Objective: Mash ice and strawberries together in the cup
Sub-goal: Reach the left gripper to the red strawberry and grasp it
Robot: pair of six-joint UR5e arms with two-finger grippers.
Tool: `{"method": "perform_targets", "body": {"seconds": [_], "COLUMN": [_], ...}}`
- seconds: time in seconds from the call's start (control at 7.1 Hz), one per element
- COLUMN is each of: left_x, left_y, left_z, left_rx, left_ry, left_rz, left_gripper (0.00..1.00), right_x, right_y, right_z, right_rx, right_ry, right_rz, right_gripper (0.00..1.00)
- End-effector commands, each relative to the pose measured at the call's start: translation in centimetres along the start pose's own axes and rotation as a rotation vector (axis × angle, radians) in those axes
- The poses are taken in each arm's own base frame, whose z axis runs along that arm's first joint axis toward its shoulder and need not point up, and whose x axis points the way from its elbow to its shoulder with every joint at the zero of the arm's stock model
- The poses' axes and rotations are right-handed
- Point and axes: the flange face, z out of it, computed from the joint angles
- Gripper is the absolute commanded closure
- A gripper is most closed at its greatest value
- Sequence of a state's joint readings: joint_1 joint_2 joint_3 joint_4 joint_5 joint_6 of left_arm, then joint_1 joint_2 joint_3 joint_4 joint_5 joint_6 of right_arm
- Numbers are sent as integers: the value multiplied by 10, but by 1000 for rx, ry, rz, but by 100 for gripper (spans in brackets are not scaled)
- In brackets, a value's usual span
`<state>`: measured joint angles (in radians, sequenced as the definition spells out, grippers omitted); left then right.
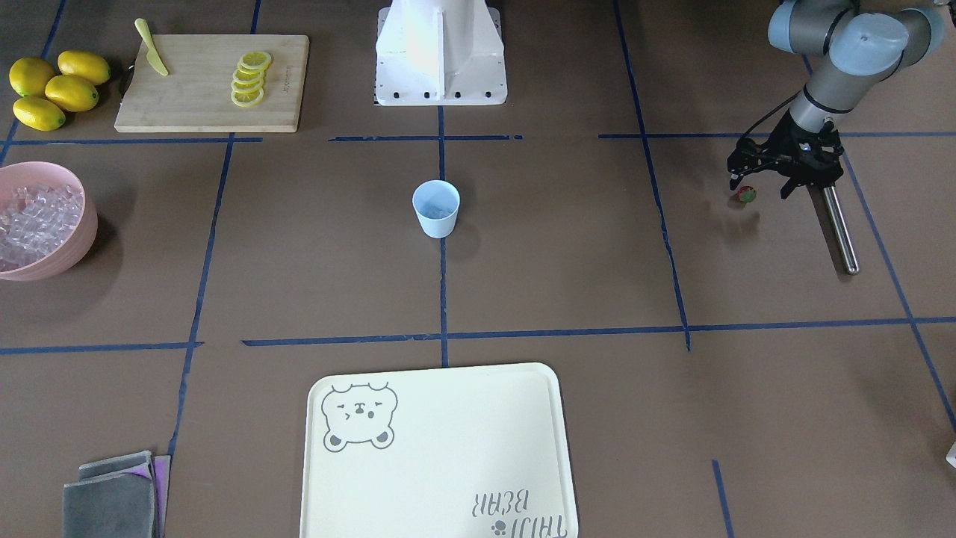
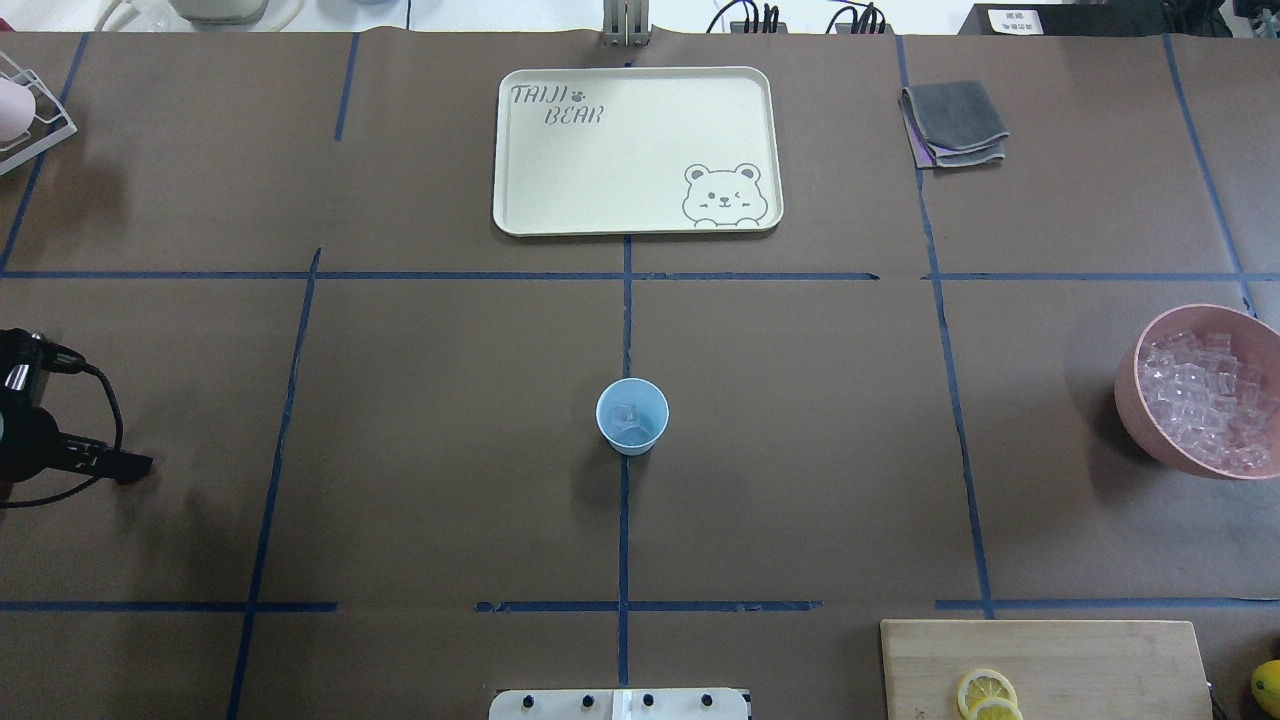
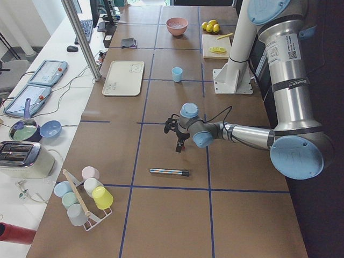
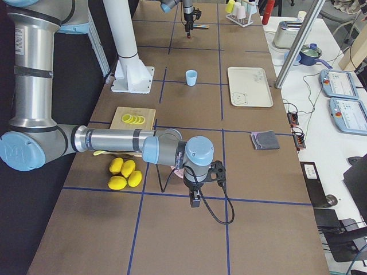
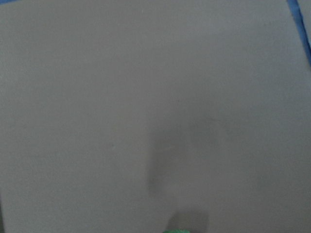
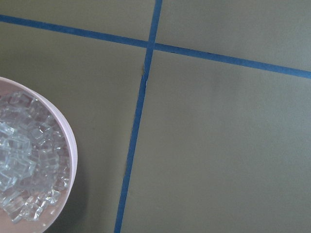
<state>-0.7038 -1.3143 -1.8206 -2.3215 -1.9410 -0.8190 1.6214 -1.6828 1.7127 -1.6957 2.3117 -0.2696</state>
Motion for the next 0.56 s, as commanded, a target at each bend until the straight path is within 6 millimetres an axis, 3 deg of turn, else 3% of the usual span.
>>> {"method": "perform_targets", "body": {"seconds": [0.0, 0.28, 0.42], "left_x": [6, 6, 6], "left_y": [6, 5, 6], "left_z": [7, 7, 8], "left_rx": [-1, 1, -2], "left_ry": [13, 13, 13], "left_rz": [0, 3, 2], "left_gripper": [0, 1, 12], "right_x": [0, 0, 0], "right_y": [0, 0, 0], "right_z": [0, 0, 0], "right_rx": [0, 0, -1], "right_ry": [0, 0, 0], "right_rz": [0, 1, 2], "right_gripper": [0, 0, 0]}}
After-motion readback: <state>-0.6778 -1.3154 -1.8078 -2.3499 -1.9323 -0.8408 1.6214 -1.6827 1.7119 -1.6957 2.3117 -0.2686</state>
